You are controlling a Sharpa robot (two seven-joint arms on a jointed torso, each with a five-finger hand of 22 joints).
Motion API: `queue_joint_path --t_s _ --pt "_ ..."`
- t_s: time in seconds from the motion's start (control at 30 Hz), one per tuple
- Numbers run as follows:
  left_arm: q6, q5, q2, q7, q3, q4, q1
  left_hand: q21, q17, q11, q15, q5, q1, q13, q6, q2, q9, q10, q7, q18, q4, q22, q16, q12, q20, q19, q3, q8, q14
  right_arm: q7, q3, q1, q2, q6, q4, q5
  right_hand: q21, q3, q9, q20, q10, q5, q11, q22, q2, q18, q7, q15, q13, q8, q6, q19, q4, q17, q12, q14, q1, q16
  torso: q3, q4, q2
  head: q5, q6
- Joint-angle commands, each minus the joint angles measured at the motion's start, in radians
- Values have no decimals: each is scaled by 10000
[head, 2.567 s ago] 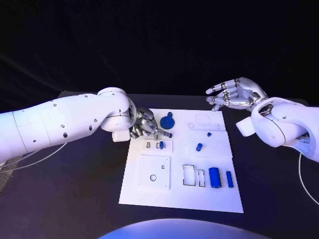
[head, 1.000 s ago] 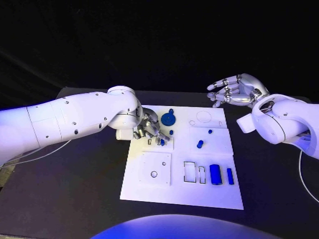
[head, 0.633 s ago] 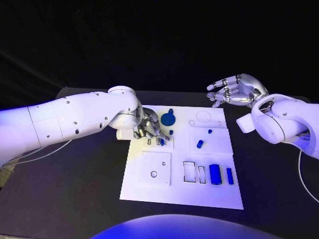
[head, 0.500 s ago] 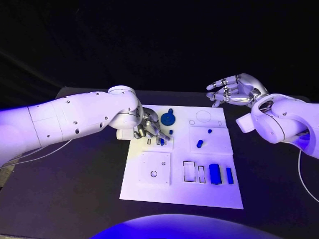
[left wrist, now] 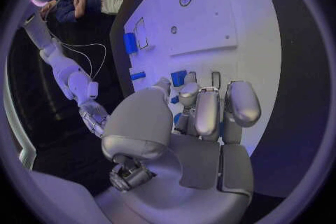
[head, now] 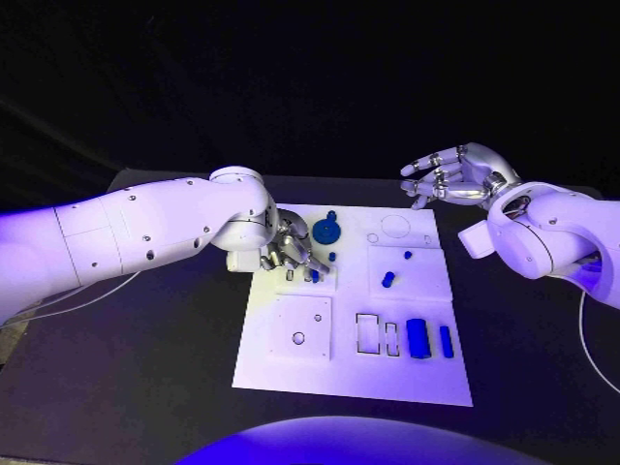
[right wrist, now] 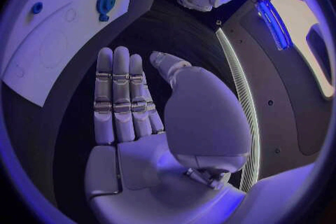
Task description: Assemble the parts on the task board
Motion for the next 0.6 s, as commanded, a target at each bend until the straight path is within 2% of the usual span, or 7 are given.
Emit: queue_joint_path --t_s 0.03,0.17,0.43,0.6 --pt "59 104 29 74 1 17 1 -39 -7 13 10 -9 163 -30 -93 17 -48 -56 5 -46 -2 0 -10 -58 55 -49 -3 -93 161 -21 4 -1 20 216 5 -32 -54 -6 13 55 -37 -20 7 -17 -10 29 1 -8 13 -12 -93 -42 45 18 -53 -47 -125 5 -3 0 -2 -6 7" --pt "77 130 34 95 1 17 1 -38 -3 42 38 -9 451 -62 -74 138 -154 -71 39 -44 -13 4 -7 -61 86 -53 166 -227 161 -35 4 -1 30 248 4 -32 -55 -7 13 55 -36 -20 7 -19 -9 29 1 -8 15 -13 -95 -42 48 21 -53 -48 -128 6 0 1 -3 -2 4" --pt "126 189 32 131 1 19 1 -43 -3 35 38 -6 1018 -121 -11 210 -281 -110 32 -39 -61 0 -8 -71 105 -65 613 -367 158 -57 3 -1 37 283 6 -31 -60 -12 13 59 -35 -21 10 -26 -4 30 3 -6 22 -15 -101 -43 62 38 -55 -52 -146 9 2 0 -5 5 -4" --pt "152 240 30 172 1 22 0 -46 -2 -8 -1 0 1750 -196 11 161 -373 -182 -4 -36 -172 6 -10 -107 80 -72 1617 -464 156 -77 3 -1 41 303 3 -31 -60 -12 13 59 -35 -21 10 -26 -4 30 3 -6 22 -15 -101 -43 62 38 -55 -52 -146 9 -1 -7 -3 10 -4"
